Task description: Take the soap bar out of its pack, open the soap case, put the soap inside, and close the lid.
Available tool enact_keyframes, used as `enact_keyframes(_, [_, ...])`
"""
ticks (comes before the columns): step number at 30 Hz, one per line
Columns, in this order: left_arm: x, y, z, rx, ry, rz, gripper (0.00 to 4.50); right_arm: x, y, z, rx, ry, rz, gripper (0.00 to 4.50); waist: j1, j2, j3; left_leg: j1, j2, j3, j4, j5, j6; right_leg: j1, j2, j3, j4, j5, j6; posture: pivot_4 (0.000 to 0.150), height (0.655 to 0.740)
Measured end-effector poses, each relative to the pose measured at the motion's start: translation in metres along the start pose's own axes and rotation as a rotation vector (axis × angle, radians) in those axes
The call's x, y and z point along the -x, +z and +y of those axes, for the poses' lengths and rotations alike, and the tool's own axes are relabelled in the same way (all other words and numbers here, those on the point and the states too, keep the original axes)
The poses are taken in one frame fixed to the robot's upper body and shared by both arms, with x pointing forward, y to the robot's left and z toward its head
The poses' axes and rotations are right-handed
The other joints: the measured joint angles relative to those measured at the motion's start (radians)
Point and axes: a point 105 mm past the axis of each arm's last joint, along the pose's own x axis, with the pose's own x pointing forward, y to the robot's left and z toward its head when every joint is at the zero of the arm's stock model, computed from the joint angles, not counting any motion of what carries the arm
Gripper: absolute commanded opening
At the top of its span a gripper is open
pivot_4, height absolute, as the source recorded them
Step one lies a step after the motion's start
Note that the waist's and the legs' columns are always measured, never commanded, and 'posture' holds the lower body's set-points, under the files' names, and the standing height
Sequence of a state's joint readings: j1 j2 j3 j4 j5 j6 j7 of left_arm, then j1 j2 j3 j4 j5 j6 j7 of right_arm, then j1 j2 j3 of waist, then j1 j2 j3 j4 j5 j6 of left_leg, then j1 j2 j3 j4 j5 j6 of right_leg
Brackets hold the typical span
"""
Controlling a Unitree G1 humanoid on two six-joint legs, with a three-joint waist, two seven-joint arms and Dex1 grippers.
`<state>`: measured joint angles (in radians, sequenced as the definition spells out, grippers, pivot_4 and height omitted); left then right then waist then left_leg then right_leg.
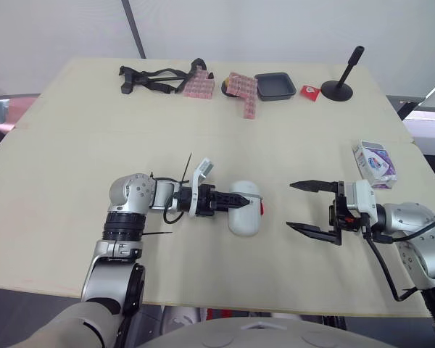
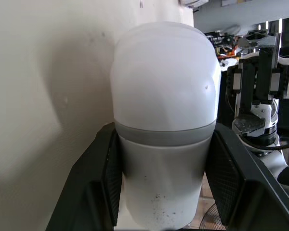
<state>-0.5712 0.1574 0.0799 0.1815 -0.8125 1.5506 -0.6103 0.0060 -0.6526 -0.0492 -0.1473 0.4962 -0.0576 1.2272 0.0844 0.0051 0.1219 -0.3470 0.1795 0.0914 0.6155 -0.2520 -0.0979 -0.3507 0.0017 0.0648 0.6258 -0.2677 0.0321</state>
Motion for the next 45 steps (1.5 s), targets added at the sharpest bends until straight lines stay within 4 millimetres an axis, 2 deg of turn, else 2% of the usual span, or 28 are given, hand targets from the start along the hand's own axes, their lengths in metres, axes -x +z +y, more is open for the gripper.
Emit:
enact_keyframes(2, [0.0, 0.0, 0.0, -0.006, 0.002, 0.002, 1.89, 0.0, 0.0, 0.0, -0.002, 0.0, 0.001, 4.47, 0.0, 0.0, 0.0, 0.0, 0.0, 0.0, 0.0, 0.0, 0.0, 0.0, 0.0, 0.0, -0.001, 0.0, 0.0, 0.15, 0.74])
enact_keyframes(4, [-0.001, -0.001, 0.0, -0.015, 0.004, 0.008, 2.93, 0.0, 0.0, 0.001, -0.003, 0.001, 0.001, 4.5, -0.001, 0.0, 0.0, 0.001, 0.0, 0.0, -0.001, 0.0, 0.0, 0.001, 0.0, 0.0, -0.001, 0.0, 0.0, 0.15, 0.74])
enact_keyframes(6, [0.001, -0.003, 0.004, -0.027, 0.027, 0.018, 3.53, 0.0, -0.001, 0.001, -0.005, 0.001, 0.002, 4.5, -0.003, 0.0, 0.0, 0.002, 0.0, 0.0, -0.002, 0.0, 0.0, 0.001, 0.0, 0.0, -0.002, 0.0, 0.0, 0.15, 0.74])
enact_keyframes(9, [0.001, -0.003, -0.002, -0.056, 0.007, 0.026, 4.49, 0.001, -0.001, 0.001, -0.007, 0.001, 0.003, 4.5, -0.003, 0.0, 0.0, 0.007, -0.001, 0.0, -0.006, 0.0, 0.0, 0.006, -0.001, -0.001, -0.005, 0.0, 0.0, 0.15, 0.74])
enact_keyframes(19, [0.008, -0.001, -0.001, -0.196, 0.019, 0.052, 4.49, 0.0, -0.001, 0.0, -0.012, 0.003, 0.008, 4.5, -0.012, 0.0, 0.0, 0.01, -0.001, 0.0, -0.01, 0.002, -0.002, 0.007, -0.002, -0.001, -0.006, 0.0, 0.0, 0.15, 0.74])
enact_keyframes(25, [0.051, 0.019, 0.01, -0.499, 0.166, -0.02, 4.49, 0.001, -0.003, -0.003, -0.033, -0.007, 0.022, 4.5, -0.016, 0.001, 0.002, 0.009, -0.001, 0.0, -0.015, 0.002, -0.003, 0.007, -0.001, -0.002, -0.012, 0.0, 0.0, 0.15, 0.74])
enact_keyframes(30, [0.062, 0.024, 0.002, -0.693, 0.144, -0.085, 4.49, 0.001, -0.004, -0.011, -0.046, -0.052, 0.027, 4.5, 0.004, 0.001, 0.003, 0.004, -0.001, -0.001, -0.016, 0.0, -0.001, 0.006, 0.004, -0.005, -0.014, 0.0, 0.0, 0.15, 0.74])
enact_keyframes(36, [0.087, 0.03, 0.022, -0.913, 0.306, -0.233, 4.49, 0.008, -0.019, -0.023, -0.073, -0.191, 0.055, 4.5, 0.01, 0.001, 0.003, 0.004, 0.0, -0.001, -0.016, 0.0, -0.002, 0.006, 0.0, -0.007, -0.015, 0.0, 0.0, 0.15, 0.74])
enact_keyframes(40, [0.094, 0.042, 0.02, -1.043, 0.389, -0.392, 4.49, 0.009, -0.026, -0.031, -0.094, -0.319, 0.034, 4.5, 0.008, 0.001, 0.003, 0.005, 0.0, -0.001, -0.015, 0.0, -0.002, 0.006, -0.001, -0.007, -0.012, 0.0, 0.0, 0.15, 0.74])
enact_keyframes(45, [0.096, 0.041, 0.033, -1.025, 0.489, -0.499, 4.49, 0.008, -0.035, -0.03, -0.13, -0.418, 0.016, 4.5, -0.006, 0.001, 0.003, 0.005, 0.001, -0.001, -0.015, 0.0, -0.002, 0.006, 0.0, -0.007, -0.012, 0.0, 0.0, 0.15, 0.74])
